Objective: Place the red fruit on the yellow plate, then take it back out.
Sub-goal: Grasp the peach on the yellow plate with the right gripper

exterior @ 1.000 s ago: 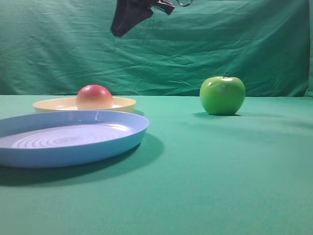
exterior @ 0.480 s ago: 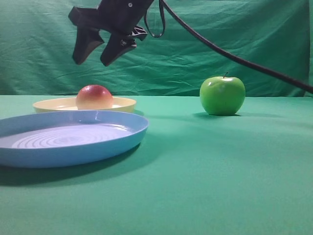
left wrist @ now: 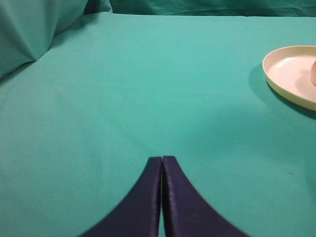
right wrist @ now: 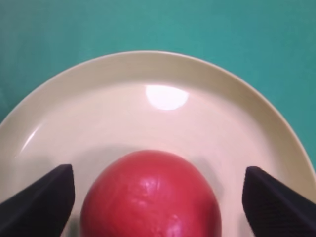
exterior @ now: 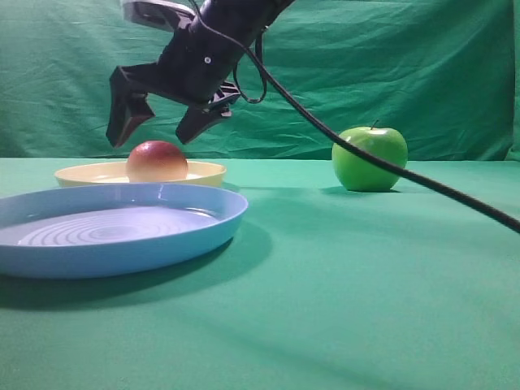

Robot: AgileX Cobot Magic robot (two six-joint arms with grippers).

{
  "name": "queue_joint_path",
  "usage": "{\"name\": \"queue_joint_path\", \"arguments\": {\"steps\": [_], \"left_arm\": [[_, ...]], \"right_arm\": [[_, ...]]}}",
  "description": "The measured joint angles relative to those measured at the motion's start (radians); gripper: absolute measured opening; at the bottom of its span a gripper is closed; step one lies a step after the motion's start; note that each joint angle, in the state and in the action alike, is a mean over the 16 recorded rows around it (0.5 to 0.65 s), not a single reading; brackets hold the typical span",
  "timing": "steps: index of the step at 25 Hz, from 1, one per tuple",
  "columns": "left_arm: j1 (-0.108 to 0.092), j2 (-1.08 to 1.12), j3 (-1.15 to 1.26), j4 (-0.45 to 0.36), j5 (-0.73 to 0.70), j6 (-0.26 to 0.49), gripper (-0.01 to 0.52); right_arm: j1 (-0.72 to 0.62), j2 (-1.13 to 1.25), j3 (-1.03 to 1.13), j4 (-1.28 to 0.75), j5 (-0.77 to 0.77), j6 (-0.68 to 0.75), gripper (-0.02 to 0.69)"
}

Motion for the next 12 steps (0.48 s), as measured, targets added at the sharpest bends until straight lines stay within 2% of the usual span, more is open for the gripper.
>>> {"name": "queue_joint_path", "arguments": {"steps": [12], "left_arm": [[0.0,0.0,0.0,0.0,0.0,0.001,0.0]], "right_arm": [[0.001,-0.006,-0.031,-0.034,0.091,-0.006,0.297]]}}
